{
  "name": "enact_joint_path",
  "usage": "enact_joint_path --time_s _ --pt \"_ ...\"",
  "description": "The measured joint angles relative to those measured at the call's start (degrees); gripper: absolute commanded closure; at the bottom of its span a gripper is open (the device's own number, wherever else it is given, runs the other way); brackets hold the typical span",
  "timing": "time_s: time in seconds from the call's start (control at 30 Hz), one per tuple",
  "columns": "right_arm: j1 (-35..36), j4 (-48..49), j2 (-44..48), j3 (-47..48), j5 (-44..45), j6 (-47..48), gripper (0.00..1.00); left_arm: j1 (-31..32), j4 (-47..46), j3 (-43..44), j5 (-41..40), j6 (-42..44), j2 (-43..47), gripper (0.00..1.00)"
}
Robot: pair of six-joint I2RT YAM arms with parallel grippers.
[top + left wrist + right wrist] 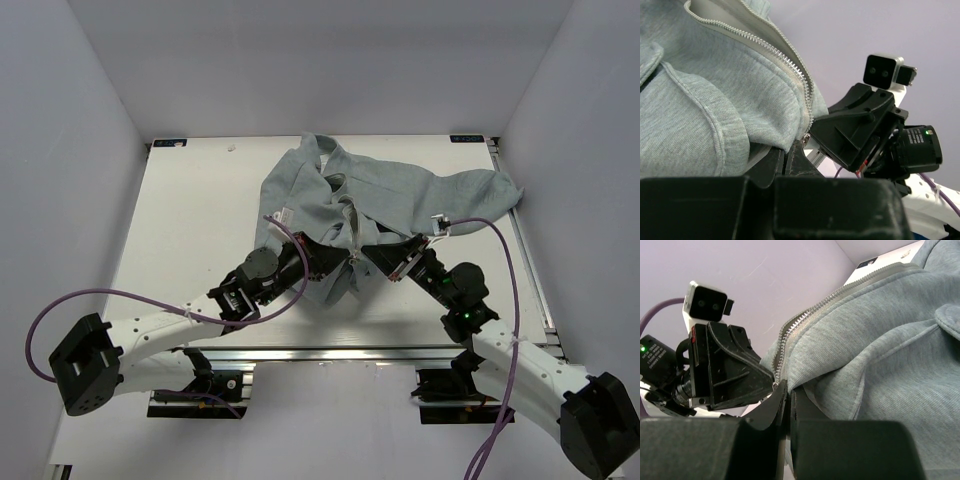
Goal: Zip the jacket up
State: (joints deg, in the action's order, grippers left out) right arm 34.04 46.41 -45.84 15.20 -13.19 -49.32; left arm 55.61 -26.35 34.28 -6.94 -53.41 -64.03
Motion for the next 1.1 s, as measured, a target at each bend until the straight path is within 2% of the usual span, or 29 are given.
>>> enact_joint_path --time_s 0.4,0.6,0.83,1.1 --pt "-0.9 1.99 -1.44 0.02 -0.13 -1.09 1.0 0.0 -2.34 -0.96 1.68 1.11 -0.17 1.0" --pt "-1.38 0.39 -2.23 1.9 -0.15 -1.31 1.0 0.0 0.92 0.33 2.8 4.24 -1.73 1.0" --pt "-3.19 -5.57 -4.46 6.67 -2.27 -1.31 1.0 -0.26 4.92 2.75 5.38 8.61 -3.61 1.0" --pt "-5.68 -15.26 -5.97 11.61 -7.54 -1.2 1.0 -0.31 8.79 1.97 5.4 11.85 1.31 1.0"
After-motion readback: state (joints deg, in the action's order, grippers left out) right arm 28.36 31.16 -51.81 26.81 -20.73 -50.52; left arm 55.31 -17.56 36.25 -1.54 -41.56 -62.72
